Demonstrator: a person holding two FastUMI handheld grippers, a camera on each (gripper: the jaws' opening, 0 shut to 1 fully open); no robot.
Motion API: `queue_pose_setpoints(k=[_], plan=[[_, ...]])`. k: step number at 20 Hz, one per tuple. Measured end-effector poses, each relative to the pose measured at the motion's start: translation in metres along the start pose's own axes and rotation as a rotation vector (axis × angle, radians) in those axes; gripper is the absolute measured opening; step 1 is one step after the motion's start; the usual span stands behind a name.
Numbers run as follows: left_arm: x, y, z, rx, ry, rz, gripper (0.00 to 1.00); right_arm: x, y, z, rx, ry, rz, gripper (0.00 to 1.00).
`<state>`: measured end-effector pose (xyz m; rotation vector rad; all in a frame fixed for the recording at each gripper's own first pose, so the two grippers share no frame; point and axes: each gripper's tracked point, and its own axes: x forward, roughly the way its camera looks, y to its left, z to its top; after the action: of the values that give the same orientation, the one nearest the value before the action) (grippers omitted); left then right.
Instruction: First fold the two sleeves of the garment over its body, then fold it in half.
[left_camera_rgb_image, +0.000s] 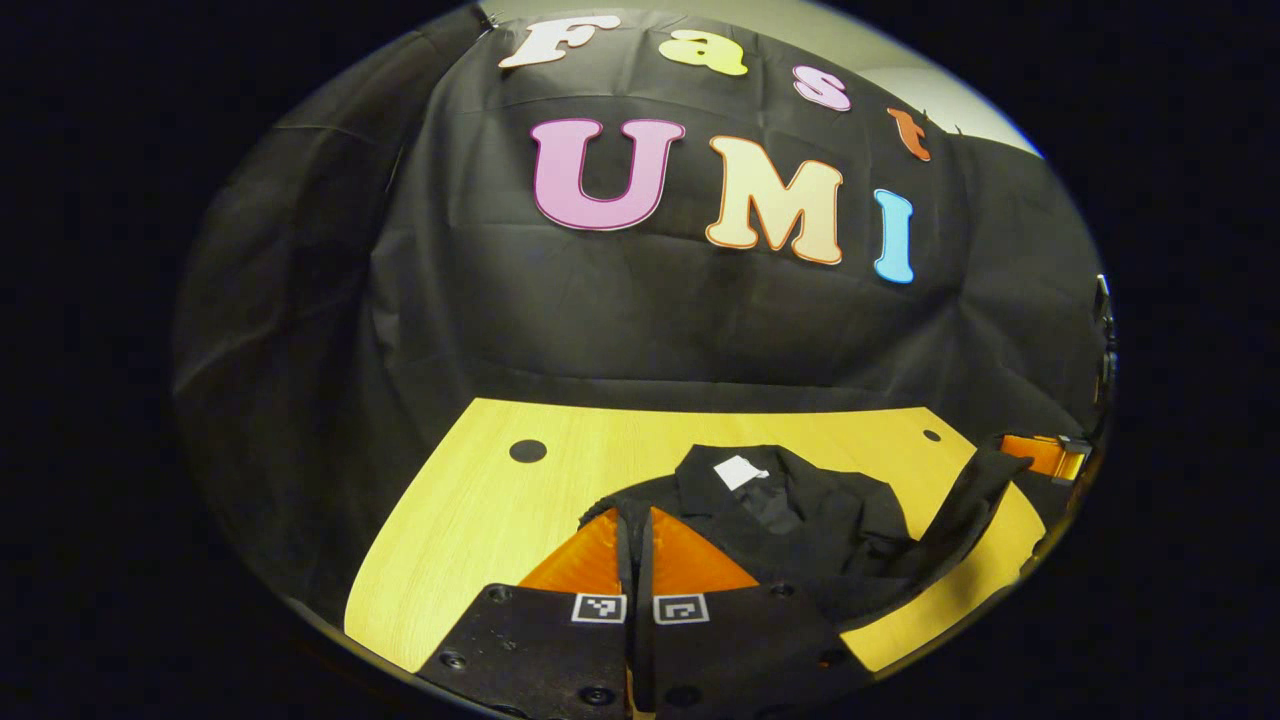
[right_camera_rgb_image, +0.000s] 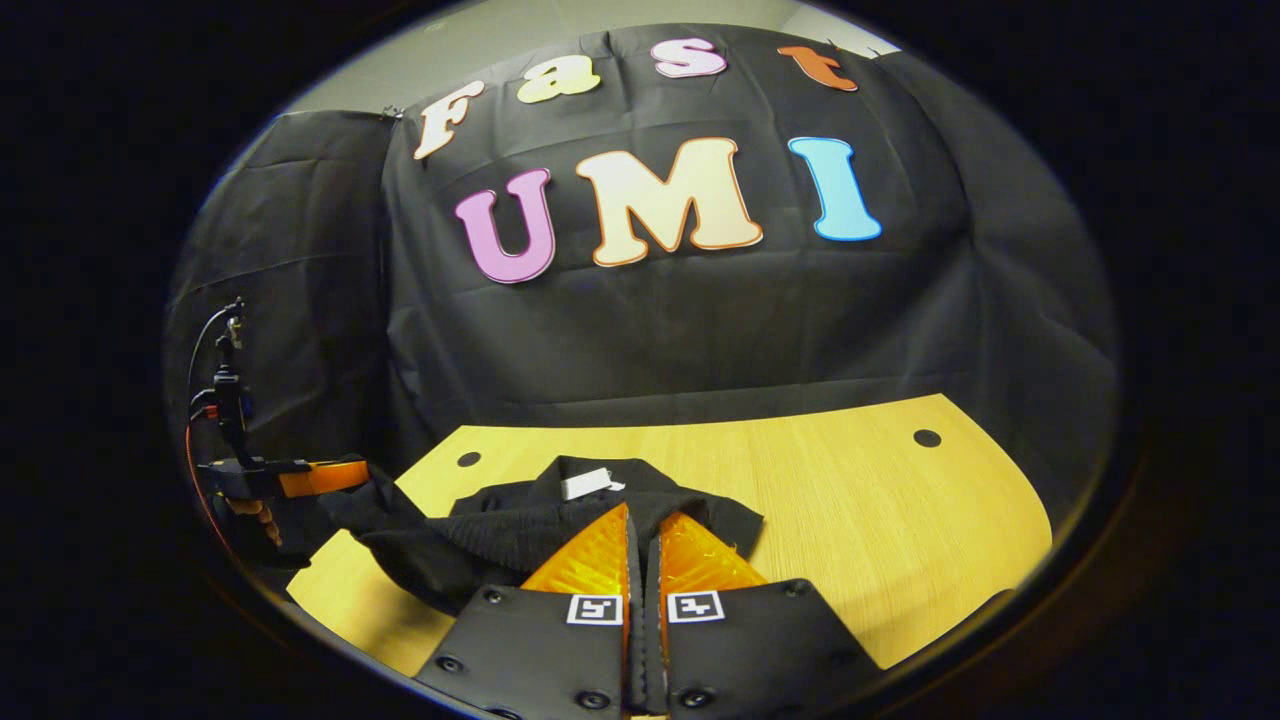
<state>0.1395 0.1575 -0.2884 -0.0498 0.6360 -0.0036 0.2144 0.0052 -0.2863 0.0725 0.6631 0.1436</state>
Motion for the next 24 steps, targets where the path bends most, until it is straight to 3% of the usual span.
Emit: queue_pose_setpoints(k=[4, 7, 8, 9, 11, 14, 17, 18, 19, 20, 24], plan=[[0.039, 0.006, -0.002, 0.065, 0.013, 0.015, 0.00, 0.038, -0.015, 0.007, 0.025, 0.003, -0.077, 0.02], [0.062, 0.013, -0.002, 0.083, 0.007, 0.051, 0.00, 0.057, -0.034, 0.007, 0.037, 0.006, -0.191, 0.05], [0.065, 0.011, 0.001, 0.075, -0.002, 0.054, 0.02, 0.052, -0.044, 0.011, 0.034, -0.006, -0.240, 0.24], [0.066, 0.017, 0.000, 0.080, -0.012, 0.093, 0.31, 0.042, -0.044, 0.013, 0.033, -0.029, -0.271, 0.49], [0.061, 0.017, 0.015, 0.084, -0.068, 0.103, 0.89, 0.029, -0.045, 0.034, 0.003, -0.099, -0.298, 0.98], [0.027, 0.018, 0.053, 0.071, -0.192, 0.123, 0.97, -0.005, -0.032, 0.052, -0.053, -0.208, -0.292, 0.98], [-0.023, 0.009, 0.088, 0.083, -0.336, 0.134, 0.94, -0.046, -0.011, 0.059, -0.071, -0.302, -0.249, 0.98], [-0.040, 0.006, 0.096, 0.094, -0.369, 0.143, 0.94, -0.059, -0.006, 0.061, -0.083, -0.335, -0.236, 0.93], [-0.056, 0.002, 0.099, 0.102, -0.393, 0.147, 0.94, -0.072, 0.000, 0.059, -0.089, -0.352, -0.221, 0.98], [-0.071, -0.004, 0.102, 0.106, -0.406, 0.142, 0.94, -0.083, 0.006, 0.053, -0.095, -0.360, -0.204, 0.94], [-0.131, -0.023, 0.104, 0.105, -0.442, 0.147, 0.96, -0.139, 0.025, 0.040, -0.093, -0.401, -0.145, 0.94]])
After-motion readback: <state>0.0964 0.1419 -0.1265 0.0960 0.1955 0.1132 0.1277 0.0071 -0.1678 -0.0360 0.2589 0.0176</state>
